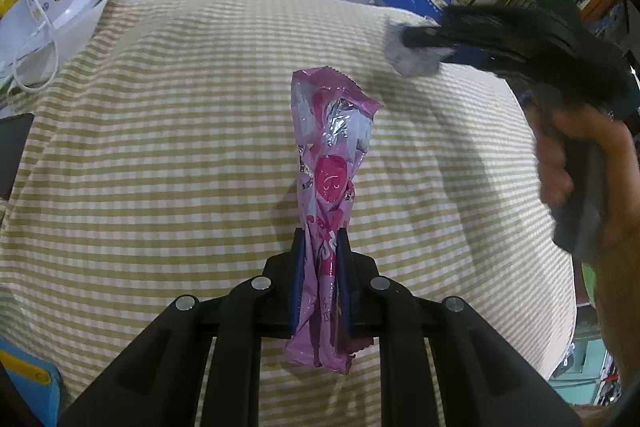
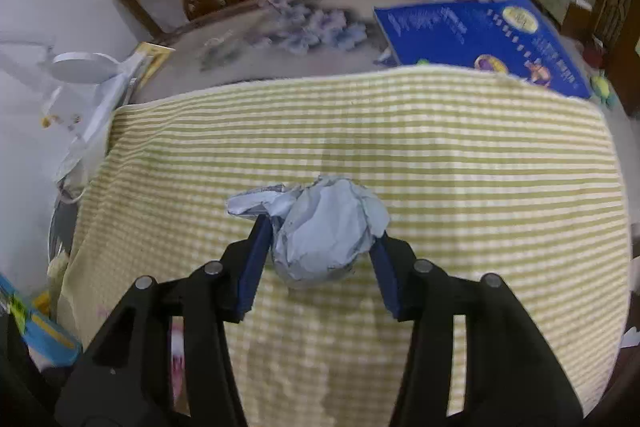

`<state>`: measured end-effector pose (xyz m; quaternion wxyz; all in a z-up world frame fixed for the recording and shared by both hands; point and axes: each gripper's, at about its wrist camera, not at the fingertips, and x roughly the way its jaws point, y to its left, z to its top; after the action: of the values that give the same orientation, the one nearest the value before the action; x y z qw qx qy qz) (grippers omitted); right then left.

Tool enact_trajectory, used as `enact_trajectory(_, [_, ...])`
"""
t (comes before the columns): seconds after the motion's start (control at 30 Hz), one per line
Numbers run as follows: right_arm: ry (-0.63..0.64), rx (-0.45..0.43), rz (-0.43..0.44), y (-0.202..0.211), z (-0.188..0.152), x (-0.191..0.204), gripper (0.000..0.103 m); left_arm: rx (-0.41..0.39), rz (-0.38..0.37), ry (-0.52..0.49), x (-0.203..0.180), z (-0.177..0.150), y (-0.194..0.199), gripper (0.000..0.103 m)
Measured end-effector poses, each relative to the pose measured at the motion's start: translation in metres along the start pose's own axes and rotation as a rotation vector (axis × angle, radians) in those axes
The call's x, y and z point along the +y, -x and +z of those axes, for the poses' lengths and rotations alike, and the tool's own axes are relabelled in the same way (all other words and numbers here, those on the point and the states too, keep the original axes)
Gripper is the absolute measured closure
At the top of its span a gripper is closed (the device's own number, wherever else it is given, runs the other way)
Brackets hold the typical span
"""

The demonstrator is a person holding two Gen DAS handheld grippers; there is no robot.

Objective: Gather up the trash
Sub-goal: 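Grasp the pink wrapper with the left tool while the right tool grasps the crumpled white paper, then lift the pink wrapper and white paper and carry both over the red bucket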

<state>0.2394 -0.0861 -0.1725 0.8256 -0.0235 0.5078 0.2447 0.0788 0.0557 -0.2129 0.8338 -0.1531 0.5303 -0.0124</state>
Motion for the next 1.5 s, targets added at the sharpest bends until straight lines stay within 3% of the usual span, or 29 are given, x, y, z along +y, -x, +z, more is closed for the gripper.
enact_trajectory(0.23, [0.014,-0.040,-0.013,0.078,-0.068,-0.003,0.055,-0.055,-0.026,-0.033,-0.022,-0.007,0.028,0.090])
enact_trajectory(0.53, [-0.132,-0.107,-0.076,0.146,-0.144,-0.023,0.055,-0.116,-0.060,-0.119,-0.073,-0.002,0.052,0.090])
enact_trajectory(0.93, [-0.218,-0.251,-0.156,0.210,-0.173,-0.047,0.055,-0.175,-0.124,-0.292,-0.152,-0.008,0.082,0.090])
enact_trajectory(1.5, [-0.250,-0.287,-0.183,0.239,-0.195,-0.082,0.055,-0.181,-0.134,-0.330,-0.194,-0.023,0.087,0.090])
